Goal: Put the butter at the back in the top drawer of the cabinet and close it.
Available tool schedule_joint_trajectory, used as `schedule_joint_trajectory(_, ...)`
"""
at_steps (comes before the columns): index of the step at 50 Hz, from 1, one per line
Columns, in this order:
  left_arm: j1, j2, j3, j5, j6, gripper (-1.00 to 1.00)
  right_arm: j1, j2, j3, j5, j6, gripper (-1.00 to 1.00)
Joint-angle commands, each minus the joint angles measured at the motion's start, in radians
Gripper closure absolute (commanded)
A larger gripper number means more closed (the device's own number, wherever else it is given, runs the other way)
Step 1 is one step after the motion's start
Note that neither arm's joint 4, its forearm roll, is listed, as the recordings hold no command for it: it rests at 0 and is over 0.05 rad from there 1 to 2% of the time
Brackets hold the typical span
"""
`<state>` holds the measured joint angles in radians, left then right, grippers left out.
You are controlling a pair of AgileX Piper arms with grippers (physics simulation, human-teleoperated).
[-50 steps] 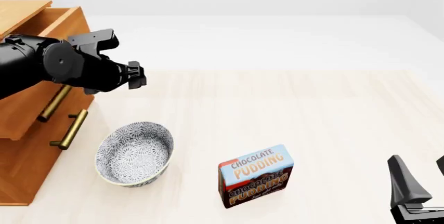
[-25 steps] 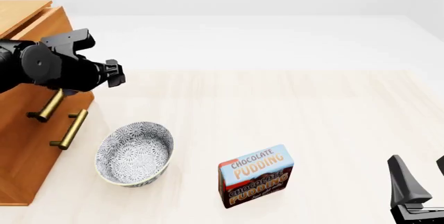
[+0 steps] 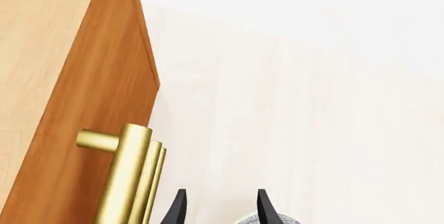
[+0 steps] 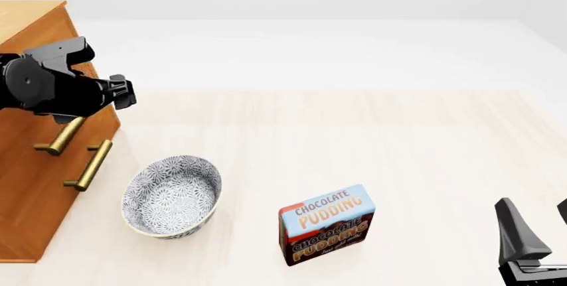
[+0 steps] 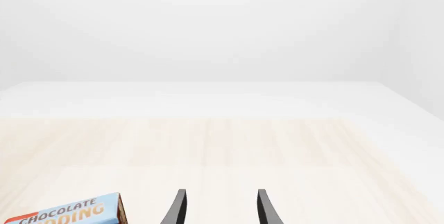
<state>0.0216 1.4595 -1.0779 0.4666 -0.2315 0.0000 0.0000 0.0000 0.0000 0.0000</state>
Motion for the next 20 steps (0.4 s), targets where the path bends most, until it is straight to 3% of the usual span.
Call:
schedule_joint_trajectory(1,0.107,0.015,0.028,-0.015,0.002,-1.0,0.0,0.0,0.0,0.0,0.0,-1.0)
schedule_joint_trajectory(10,0.097,-0.041,0.05,-0.011,-0.002,-1.0,0.0,0.0,0.0,0.0,0.0,-1.0)
schedule_joint_trajectory(20,-0.012,-0.239,0.016,0.081,0.026,-1.0,0.0,0.0,0.0,0.0,0.0,-1.0)
